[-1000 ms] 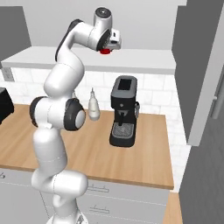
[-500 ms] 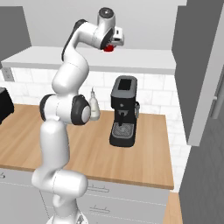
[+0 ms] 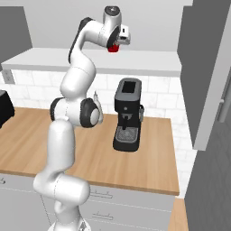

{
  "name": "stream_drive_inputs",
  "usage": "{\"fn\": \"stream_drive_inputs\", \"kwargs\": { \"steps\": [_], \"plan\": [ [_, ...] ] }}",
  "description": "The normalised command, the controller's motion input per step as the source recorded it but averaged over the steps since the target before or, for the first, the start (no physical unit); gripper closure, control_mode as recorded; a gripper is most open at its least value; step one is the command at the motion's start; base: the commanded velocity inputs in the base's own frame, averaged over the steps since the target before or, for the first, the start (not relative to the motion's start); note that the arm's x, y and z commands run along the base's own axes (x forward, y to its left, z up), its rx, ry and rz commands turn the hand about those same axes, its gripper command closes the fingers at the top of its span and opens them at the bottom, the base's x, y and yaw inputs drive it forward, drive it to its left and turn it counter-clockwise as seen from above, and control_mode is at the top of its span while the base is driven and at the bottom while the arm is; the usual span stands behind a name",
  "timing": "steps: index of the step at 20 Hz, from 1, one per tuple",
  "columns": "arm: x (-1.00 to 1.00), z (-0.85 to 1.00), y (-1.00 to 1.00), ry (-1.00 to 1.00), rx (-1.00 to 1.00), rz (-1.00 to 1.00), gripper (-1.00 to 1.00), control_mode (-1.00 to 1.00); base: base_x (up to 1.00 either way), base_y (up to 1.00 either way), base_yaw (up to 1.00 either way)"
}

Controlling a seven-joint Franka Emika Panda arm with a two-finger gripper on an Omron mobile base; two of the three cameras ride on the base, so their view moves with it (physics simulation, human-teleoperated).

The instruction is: Gather all objects into one cabinet and sort the glasses and bowls to opposite sides.

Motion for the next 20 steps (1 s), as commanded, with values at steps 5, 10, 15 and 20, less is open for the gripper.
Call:
{"fn": "stream_drive_inputs", "kwargs": {
  "steps": [5,10,15,20],
  "plan": [
    [-0.50,-0.02,-0.04,0.00,-0.01,0.00,1.00,-1.00,0.00,0.00,0.00],
    [-0.98,-0.27,0.00,-0.09,0.00,0.00,1.00,-1.00,0.00,0.00,0.00],
    [-1.00,-0.47,0.04,-0.20,-0.01,0.00,1.00,-1.00,0.00,0.00,0.00],
    [-1.00,-0.48,0.20,-0.48,-0.02,0.00,1.00,-1.00,0.00,0.00,0.00]
  ]
}}
